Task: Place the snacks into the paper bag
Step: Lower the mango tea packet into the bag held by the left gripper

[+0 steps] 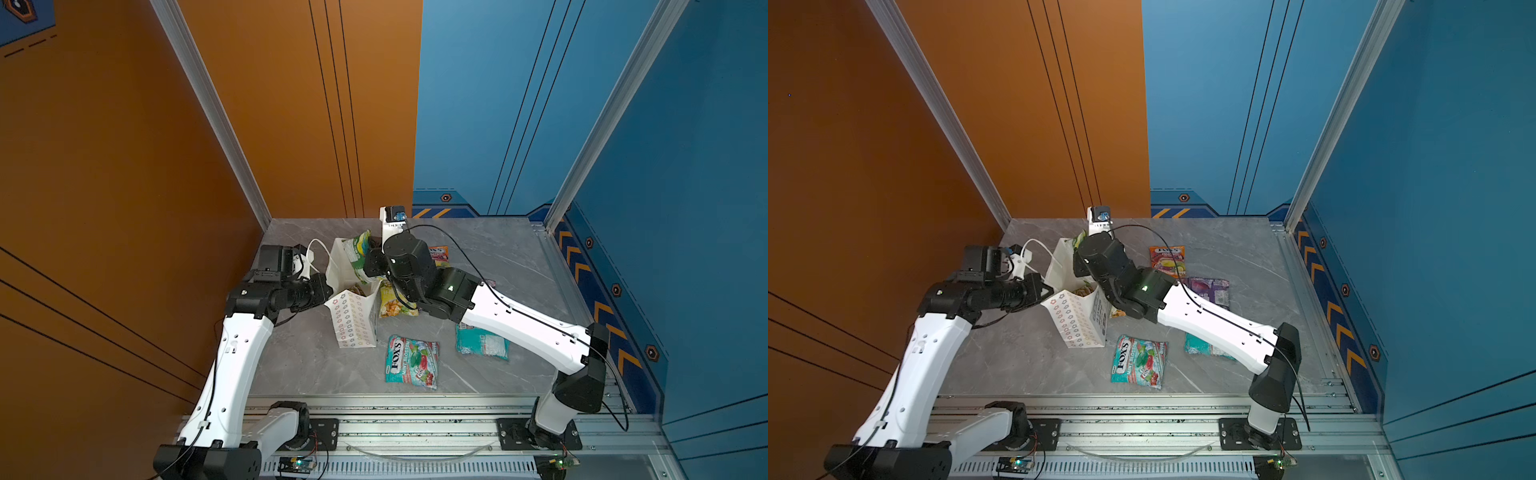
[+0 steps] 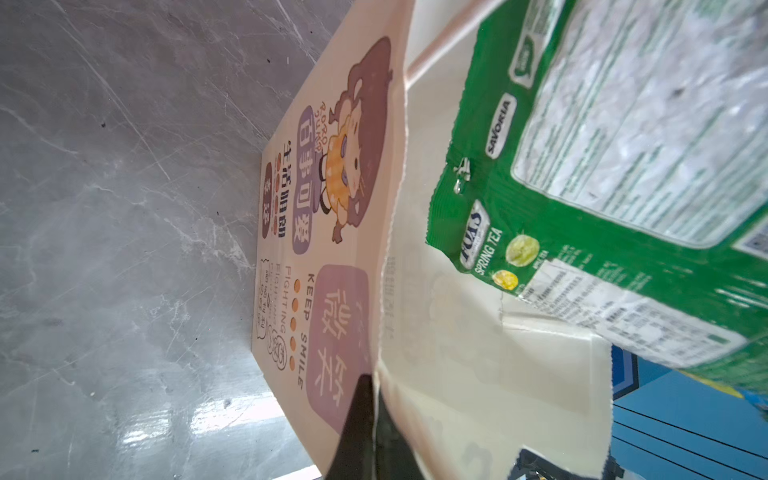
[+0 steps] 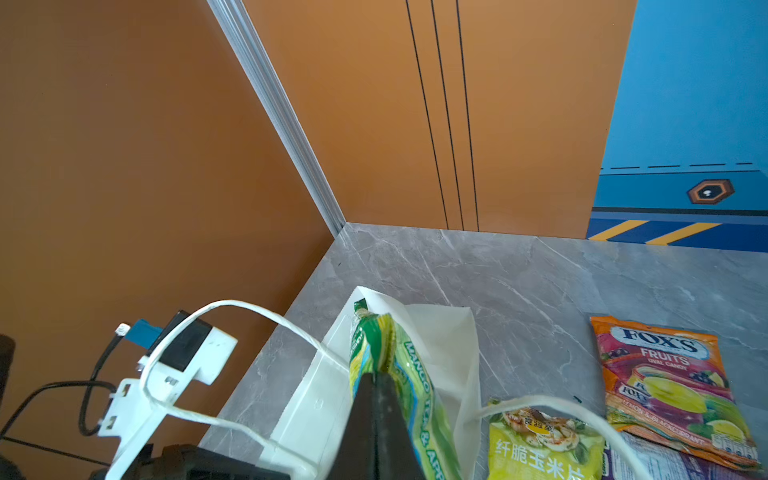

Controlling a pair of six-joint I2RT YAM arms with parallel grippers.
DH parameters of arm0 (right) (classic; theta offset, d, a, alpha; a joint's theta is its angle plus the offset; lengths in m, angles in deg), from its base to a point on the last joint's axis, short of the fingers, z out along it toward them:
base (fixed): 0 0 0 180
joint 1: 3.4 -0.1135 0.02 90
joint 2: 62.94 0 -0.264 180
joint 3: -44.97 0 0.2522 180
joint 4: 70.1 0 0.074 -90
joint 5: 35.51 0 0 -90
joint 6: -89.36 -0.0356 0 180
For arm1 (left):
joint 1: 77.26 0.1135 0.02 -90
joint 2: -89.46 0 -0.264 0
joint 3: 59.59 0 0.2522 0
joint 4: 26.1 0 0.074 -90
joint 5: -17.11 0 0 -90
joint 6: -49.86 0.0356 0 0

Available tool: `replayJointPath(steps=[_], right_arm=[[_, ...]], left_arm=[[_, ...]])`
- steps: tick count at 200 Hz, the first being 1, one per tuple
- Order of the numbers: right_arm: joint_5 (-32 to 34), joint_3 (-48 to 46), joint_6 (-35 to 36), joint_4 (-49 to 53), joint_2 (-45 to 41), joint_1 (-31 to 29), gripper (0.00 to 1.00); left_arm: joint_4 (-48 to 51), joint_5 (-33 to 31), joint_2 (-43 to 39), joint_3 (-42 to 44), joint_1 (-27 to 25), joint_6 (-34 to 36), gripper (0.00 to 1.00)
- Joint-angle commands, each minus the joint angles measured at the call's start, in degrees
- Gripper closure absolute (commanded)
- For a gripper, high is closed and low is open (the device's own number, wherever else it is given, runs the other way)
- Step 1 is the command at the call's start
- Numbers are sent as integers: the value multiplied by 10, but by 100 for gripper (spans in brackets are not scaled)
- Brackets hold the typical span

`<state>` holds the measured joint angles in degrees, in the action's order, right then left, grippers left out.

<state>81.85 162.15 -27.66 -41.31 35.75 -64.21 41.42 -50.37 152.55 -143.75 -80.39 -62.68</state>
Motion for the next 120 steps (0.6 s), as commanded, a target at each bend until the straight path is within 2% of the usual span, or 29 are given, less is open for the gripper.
replayJointPath(steps=[1, 120], right_arm=[[29, -1, -7, 5, -18, 7, 100], [9, -8, -15, 25, -3, 11, 100]], left_arm=[[-1, -5, -10, 9, -6, 4, 95], [-1, -5, -12, 10, -6, 4, 95]])
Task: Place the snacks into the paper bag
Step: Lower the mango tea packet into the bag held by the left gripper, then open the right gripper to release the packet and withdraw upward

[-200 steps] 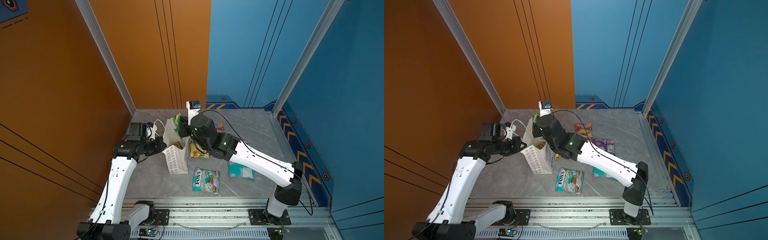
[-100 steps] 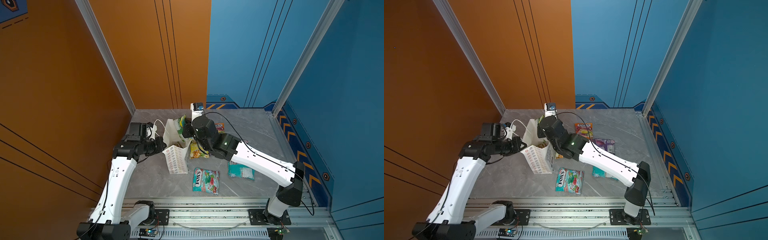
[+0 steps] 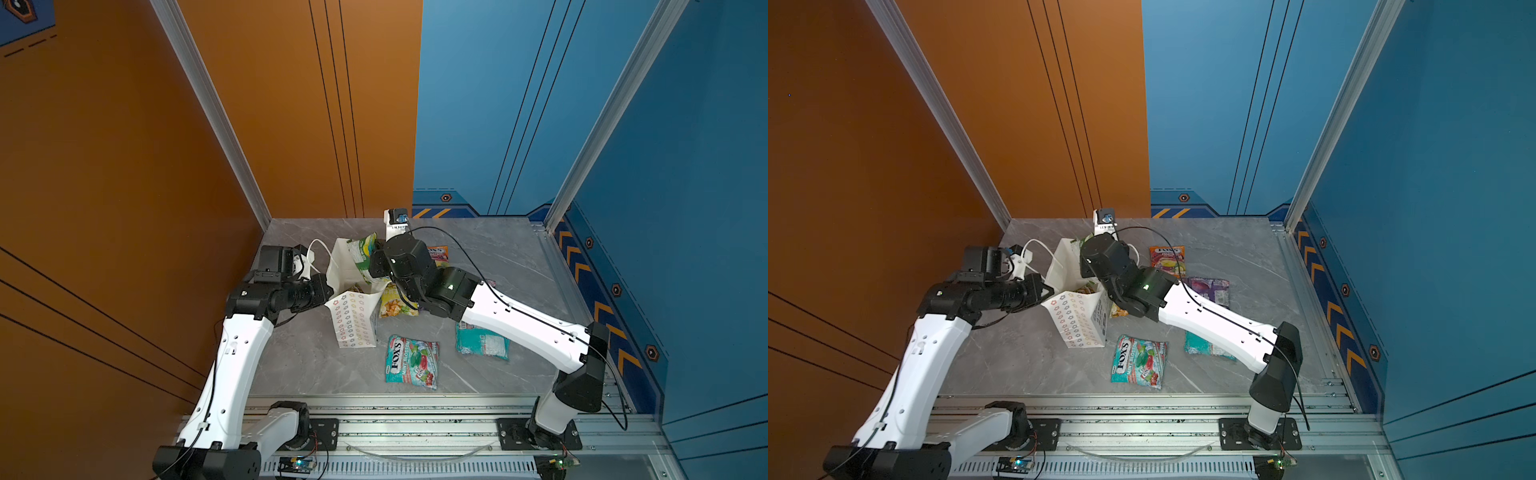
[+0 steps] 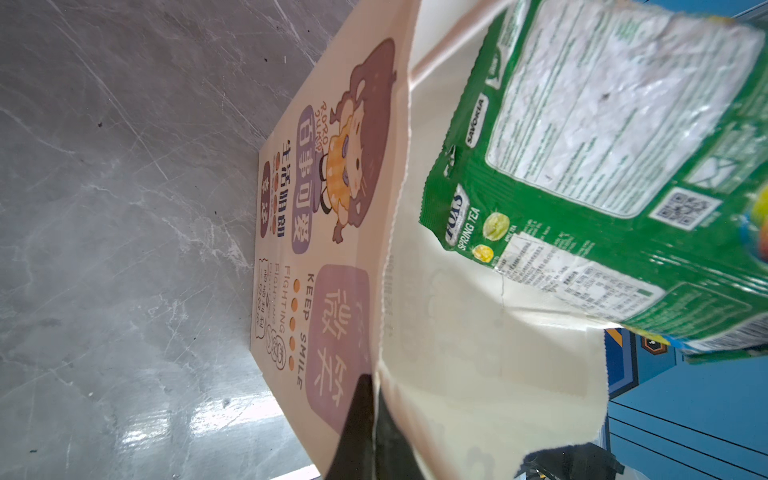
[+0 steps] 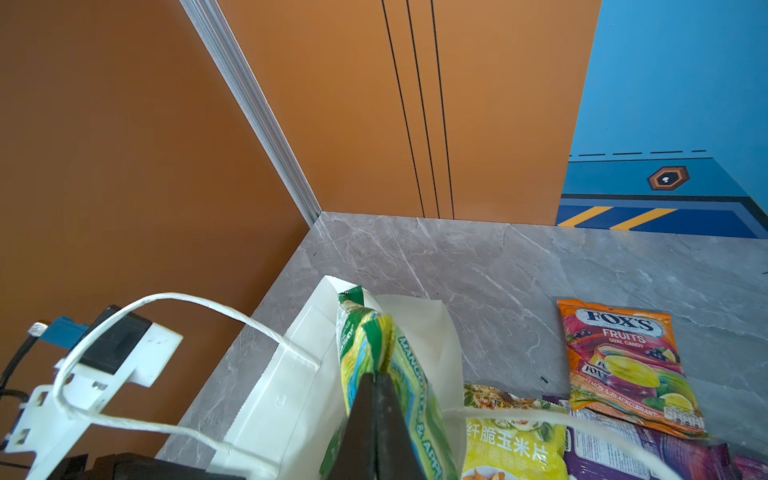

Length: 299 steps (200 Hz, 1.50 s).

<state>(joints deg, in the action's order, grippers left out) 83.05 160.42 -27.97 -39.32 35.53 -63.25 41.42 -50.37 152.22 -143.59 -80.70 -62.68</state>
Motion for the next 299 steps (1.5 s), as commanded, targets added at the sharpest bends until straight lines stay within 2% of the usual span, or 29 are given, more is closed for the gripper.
replayJointPath(steps=[1, 59, 183, 262, 299], right_arm=[[-3, 9, -11, 5, -1, 2, 100], [-20, 9, -14, 24, 5, -4, 100], [-56, 135, -46, 54, 108, -28, 100], [-135, 221, -91, 57, 174, -19, 97], [-164, 225, -118, 47, 185, -3, 97]], left_arm=[[-1, -5, -9, 9, -2, 4, 95], [-1, -3, -6, 8, -2, 5, 95], [-5, 1, -9, 11, -4, 7, 95], [-7, 4, -9, 11, -4, 7, 95], [-6, 5, -11, 12, -4, 6, 95]])
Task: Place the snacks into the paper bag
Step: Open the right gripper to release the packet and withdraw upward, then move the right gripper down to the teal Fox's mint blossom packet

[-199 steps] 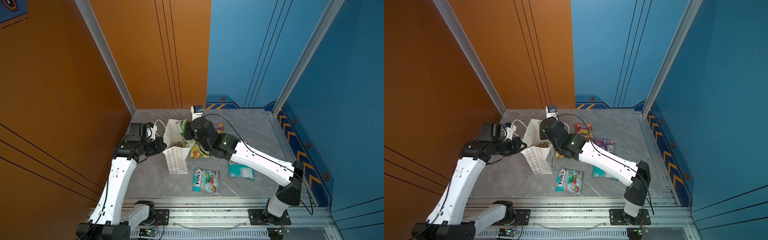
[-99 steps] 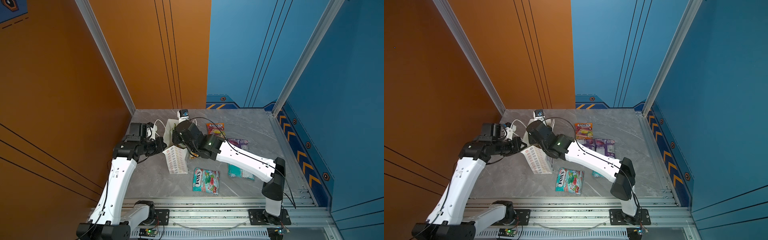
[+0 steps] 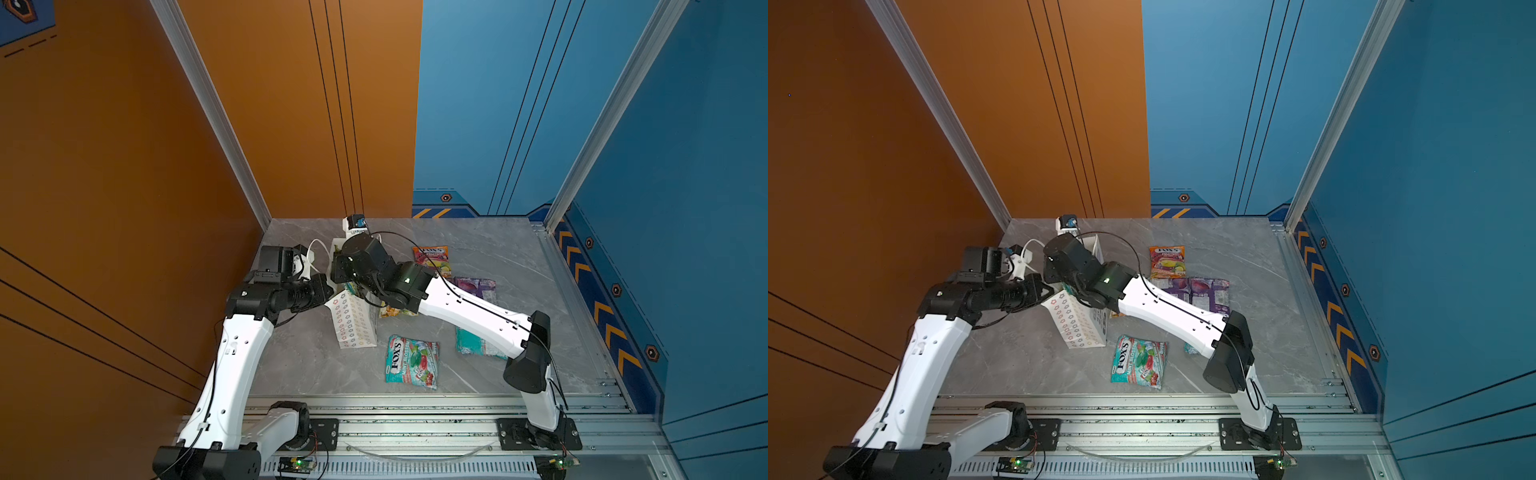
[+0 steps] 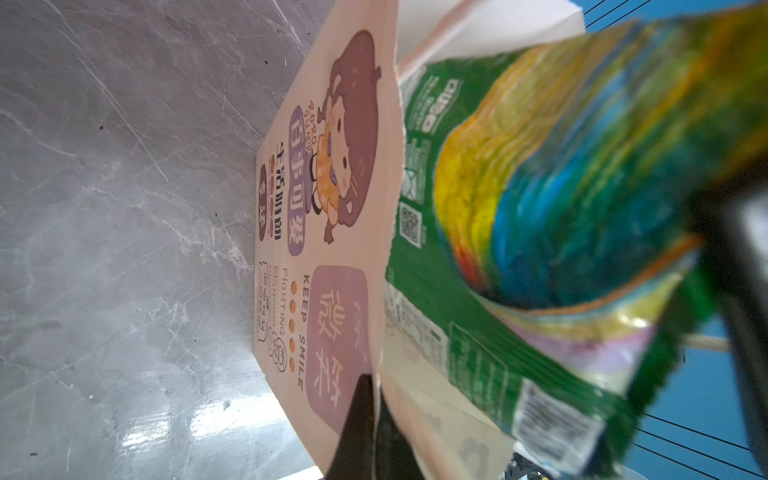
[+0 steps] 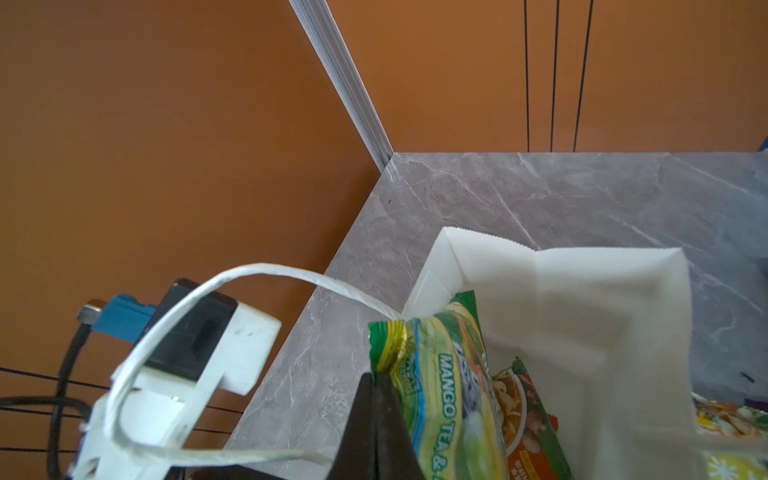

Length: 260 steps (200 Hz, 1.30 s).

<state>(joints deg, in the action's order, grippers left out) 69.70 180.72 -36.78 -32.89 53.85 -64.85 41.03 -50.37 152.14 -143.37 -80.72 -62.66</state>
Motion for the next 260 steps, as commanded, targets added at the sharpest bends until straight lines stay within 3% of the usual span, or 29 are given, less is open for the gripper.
replayJointPath(steps=[1, 28, 54, 72, 108, 161, 204, 260], right_arm=[[-31, 22, -30, -18, 1, 14, 97], [-46, 21, -38, -23, 2, 23, 88], [-53, 18, -33, -29, -9, 31, 65], [-51, 2, -20, -47, -31, 38, 55], [-50, -79, 16, -106, -110, 52, 50], [-104, -247, 54, -147, -263, 95, 42], [-180, -413, 15, -112, -390, 173, 40], [-162, -607, -66, 10, -512, 206, 40]], left_arm=[[-2, 5, -10, 9, -4, 6, 95], [-3, 8, -9, 8, -4, 6, 95], [-3, 7, -10, 6, -4, 6, 95], [-3, 7, -10, 6, -4, 5, 95], [-2, 7, -9, 5, -4, 5, 95], [-3, 5, -8, 3, -4, 6, 95], [-3, 2, -7, 0, -3, 6, 95], [-3, -8, -5, -6, -1, 12, 95]])
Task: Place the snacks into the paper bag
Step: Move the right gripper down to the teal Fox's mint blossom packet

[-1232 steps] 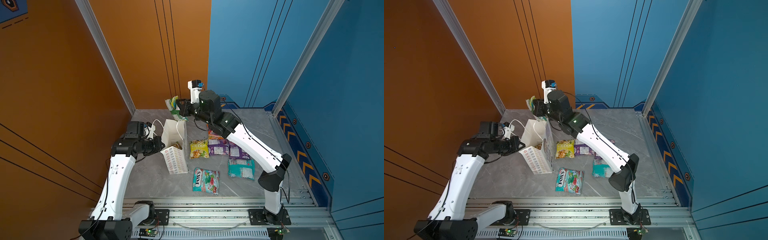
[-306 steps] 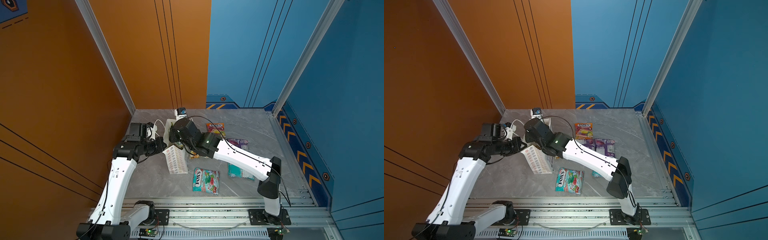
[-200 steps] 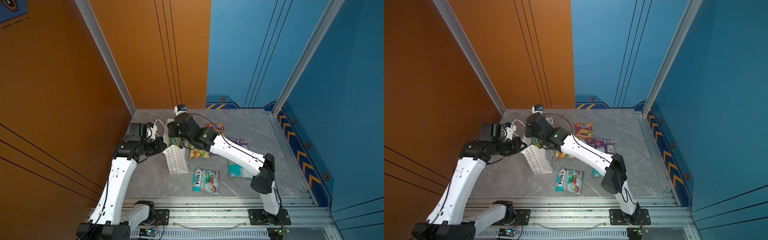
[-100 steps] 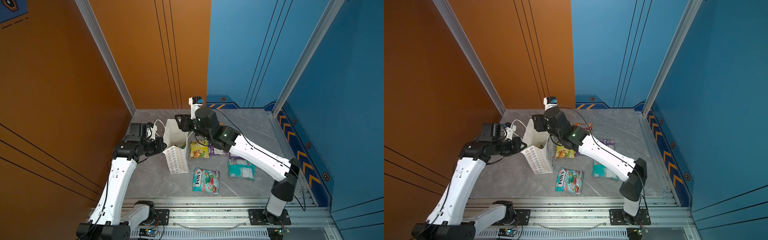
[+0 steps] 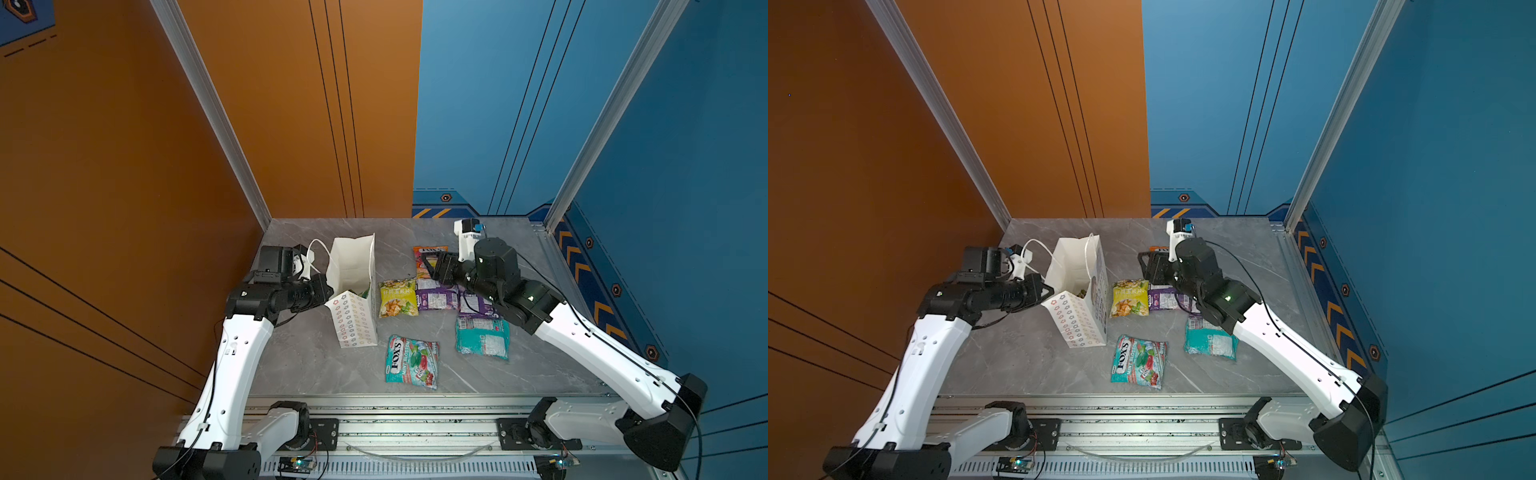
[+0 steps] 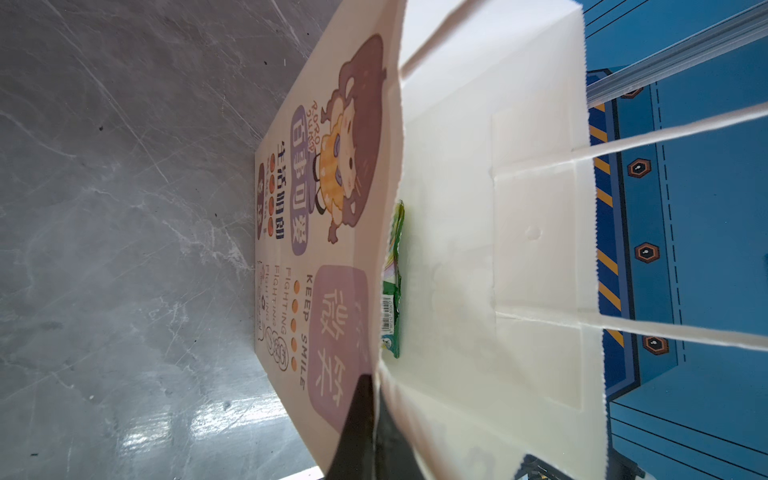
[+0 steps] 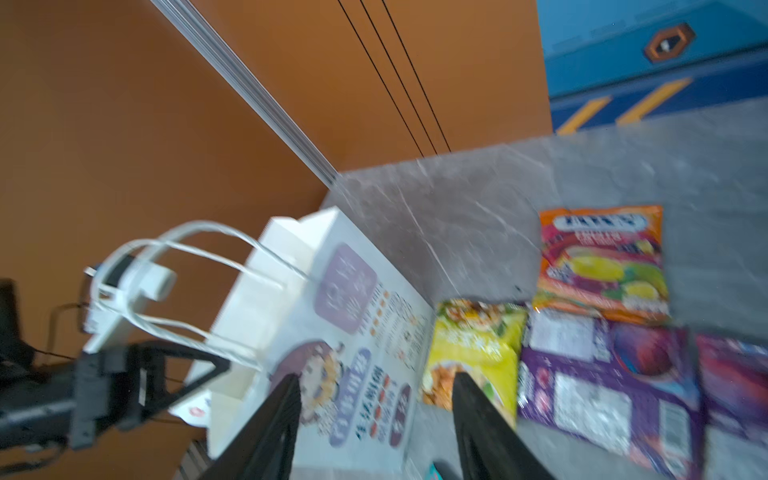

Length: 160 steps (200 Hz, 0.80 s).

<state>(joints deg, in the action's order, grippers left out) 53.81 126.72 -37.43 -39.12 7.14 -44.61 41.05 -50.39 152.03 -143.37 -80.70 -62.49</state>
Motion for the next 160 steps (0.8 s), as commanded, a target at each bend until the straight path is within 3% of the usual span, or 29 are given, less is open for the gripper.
replayJointPath(steps=[1, 24, 68, 160], right_arm=[[-4, -71, -62, 73, -47, 4, 40], [-5, -161, -131, 84, -76, 5, 40], [-74, -316, -230, 17, -89, 1, 40], [-122, -378, -288, -71, -14, -52, 40]], left_arm=[[-2, -8, -4, -7, -1, 11, 95], [-2, -8, 0, -9, 1, 15, 95], [-2, -5, 5, -7, 1, 17, 95], [-2, -6, 4, -9, 1, 14, 95]])
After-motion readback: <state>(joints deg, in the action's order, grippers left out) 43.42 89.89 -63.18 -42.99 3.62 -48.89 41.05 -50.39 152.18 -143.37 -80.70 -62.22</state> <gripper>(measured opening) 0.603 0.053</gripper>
